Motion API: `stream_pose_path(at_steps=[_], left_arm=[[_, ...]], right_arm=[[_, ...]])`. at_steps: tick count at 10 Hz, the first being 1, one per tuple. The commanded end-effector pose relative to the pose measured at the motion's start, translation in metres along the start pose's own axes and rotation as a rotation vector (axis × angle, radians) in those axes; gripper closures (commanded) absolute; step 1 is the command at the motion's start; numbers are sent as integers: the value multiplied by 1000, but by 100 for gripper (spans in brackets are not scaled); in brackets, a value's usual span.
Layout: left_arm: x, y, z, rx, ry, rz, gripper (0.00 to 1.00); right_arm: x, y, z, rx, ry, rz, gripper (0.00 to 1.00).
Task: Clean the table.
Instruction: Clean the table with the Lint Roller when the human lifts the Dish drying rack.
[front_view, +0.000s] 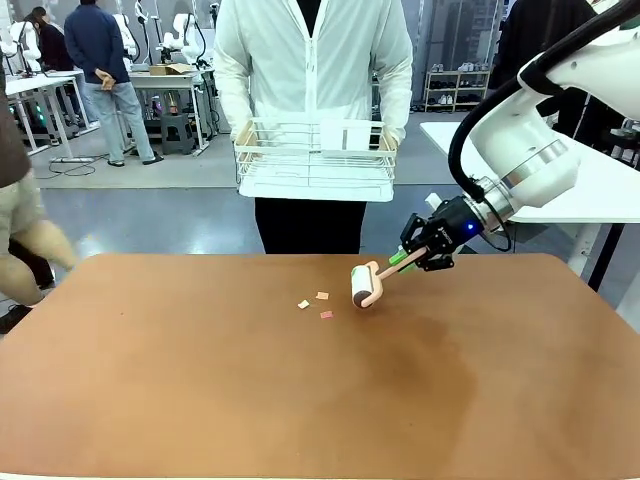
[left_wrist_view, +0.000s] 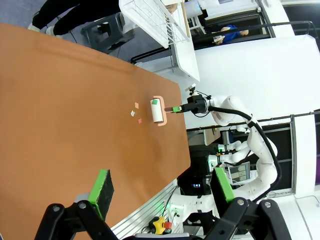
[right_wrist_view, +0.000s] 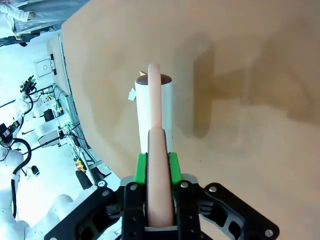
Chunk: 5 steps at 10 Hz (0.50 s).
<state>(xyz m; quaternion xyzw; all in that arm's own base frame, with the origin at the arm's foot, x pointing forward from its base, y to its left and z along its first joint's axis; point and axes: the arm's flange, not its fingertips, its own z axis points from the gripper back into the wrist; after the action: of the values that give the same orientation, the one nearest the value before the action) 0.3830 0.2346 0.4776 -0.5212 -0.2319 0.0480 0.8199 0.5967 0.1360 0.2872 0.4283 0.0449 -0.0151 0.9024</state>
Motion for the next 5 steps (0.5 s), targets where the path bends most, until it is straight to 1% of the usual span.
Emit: stream_pose_path(at_steps=[1,5], left_arm=[[-1,-1,3,-22,-4,-12,0],[-1,-1,3,-22,-4,-12,0]], right_arm=[[6,-5,-9,30,-18,9,79],[13,-19,-45,23,15,-7,79]])
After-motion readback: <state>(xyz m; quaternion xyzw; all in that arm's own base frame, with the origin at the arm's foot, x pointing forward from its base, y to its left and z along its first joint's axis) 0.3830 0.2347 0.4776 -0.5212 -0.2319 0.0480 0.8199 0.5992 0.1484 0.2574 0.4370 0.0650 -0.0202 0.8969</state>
